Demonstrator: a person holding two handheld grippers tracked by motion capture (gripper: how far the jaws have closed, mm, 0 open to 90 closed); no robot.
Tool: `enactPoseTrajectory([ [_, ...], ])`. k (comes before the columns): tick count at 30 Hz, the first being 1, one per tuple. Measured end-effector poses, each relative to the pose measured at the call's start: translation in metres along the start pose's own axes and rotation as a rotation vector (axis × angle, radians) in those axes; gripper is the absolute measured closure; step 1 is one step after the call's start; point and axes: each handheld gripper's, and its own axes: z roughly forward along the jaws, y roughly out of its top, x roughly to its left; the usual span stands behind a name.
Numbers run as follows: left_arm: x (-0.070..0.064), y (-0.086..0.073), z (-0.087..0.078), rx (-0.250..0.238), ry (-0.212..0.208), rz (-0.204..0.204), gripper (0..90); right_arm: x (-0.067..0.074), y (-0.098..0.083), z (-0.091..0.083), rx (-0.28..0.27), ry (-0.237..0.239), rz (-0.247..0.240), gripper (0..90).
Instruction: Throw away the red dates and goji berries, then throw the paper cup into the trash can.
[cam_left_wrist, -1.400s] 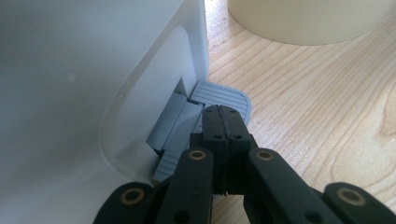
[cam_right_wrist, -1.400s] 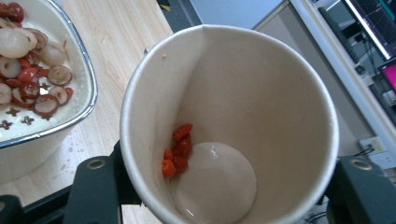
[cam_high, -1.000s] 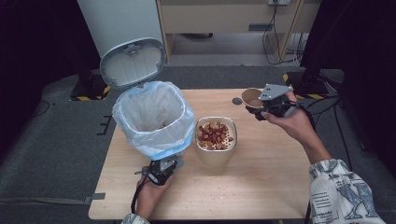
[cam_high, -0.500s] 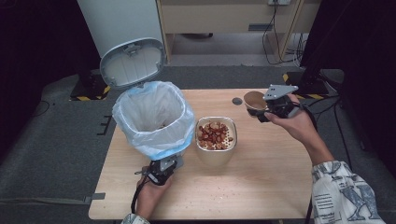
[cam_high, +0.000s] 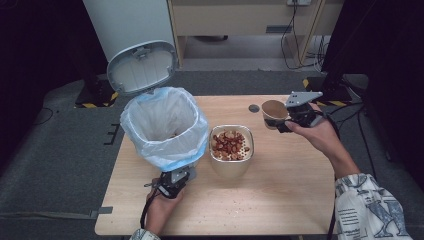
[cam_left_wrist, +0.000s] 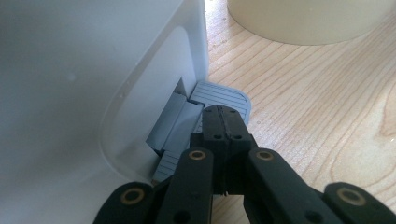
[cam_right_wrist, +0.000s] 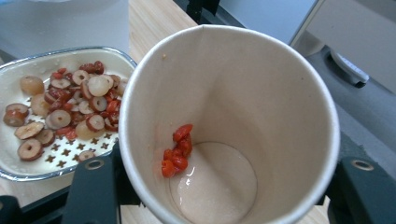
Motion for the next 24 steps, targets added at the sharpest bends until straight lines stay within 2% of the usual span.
enactPoseTrajectory([
  [17, 0.000, 0.000, 0.000, 0.000, 0.000, 0.000, 89.4, -0.003, -0.005, -0.004, -0.011, 0.029, 0.052, 35.9],
  [24, 0.000, 0.000, 0.000, 0.000, 0.001, 0.000, 89.4, -0.008, -0.008, -0.010, -0.013, 0.048, 0.110, 35.9],
])
